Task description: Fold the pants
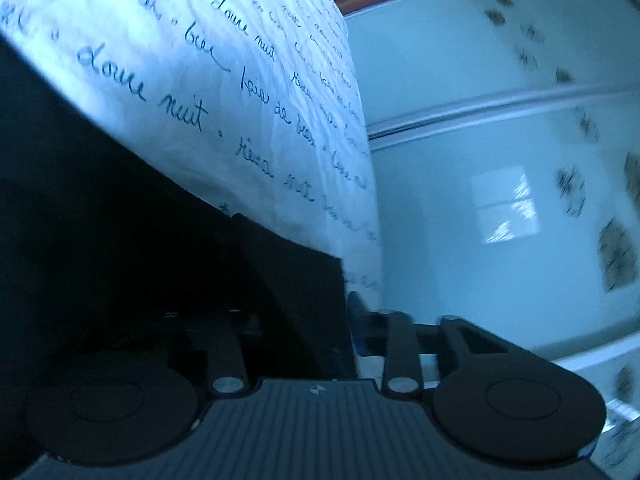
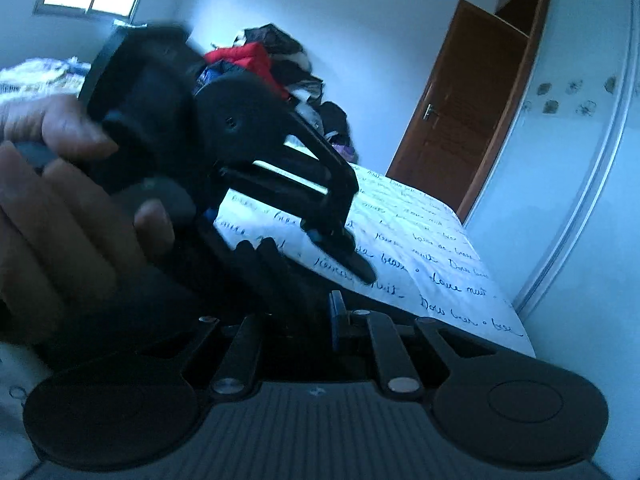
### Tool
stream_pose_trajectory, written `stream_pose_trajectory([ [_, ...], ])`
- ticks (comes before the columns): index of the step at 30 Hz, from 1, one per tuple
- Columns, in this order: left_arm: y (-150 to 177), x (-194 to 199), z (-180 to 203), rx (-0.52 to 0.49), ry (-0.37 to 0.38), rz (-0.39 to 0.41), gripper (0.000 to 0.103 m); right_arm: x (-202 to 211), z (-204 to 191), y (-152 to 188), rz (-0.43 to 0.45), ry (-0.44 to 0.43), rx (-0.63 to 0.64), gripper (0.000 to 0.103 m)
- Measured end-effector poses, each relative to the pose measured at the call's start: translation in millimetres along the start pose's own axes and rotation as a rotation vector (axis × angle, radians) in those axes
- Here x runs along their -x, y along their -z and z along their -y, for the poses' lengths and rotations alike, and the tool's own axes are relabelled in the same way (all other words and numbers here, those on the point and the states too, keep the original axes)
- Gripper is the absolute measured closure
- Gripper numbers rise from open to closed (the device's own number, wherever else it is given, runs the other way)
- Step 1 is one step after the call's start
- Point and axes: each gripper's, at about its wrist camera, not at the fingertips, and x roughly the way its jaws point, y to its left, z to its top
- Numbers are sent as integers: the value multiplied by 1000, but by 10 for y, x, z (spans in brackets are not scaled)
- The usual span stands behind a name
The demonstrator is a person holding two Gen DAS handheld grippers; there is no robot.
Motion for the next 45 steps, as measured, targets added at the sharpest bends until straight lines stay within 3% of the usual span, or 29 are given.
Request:
stream_pose_trajectory([
  [1,12,2,23,-29,-23,-4,86,-17,-25,-7,-4,6,14,92],
  [11,258,104,265,-366,-214,55,91,-28,-381,72,-44,84,204,85],
  [16,393,191,368,-524,-317,94,91,-41,-430,56,-82,-9,160,87],
  [23,436,438,297,-704,-441,98,91,-46,-563,-157,-55,-121,102,87],
  [33,231,901,-36,-695,-494,137,91,-280,-919,-343,-38,-280,68,87],
  [41,204,1108,-217,-671,-487,169,90,-378,-1087,-406,-35,-322,89,87],
  [45,190,1138,-279,-657,-490,176,90,-548,-975,-405,-42,-333,94,86],
])
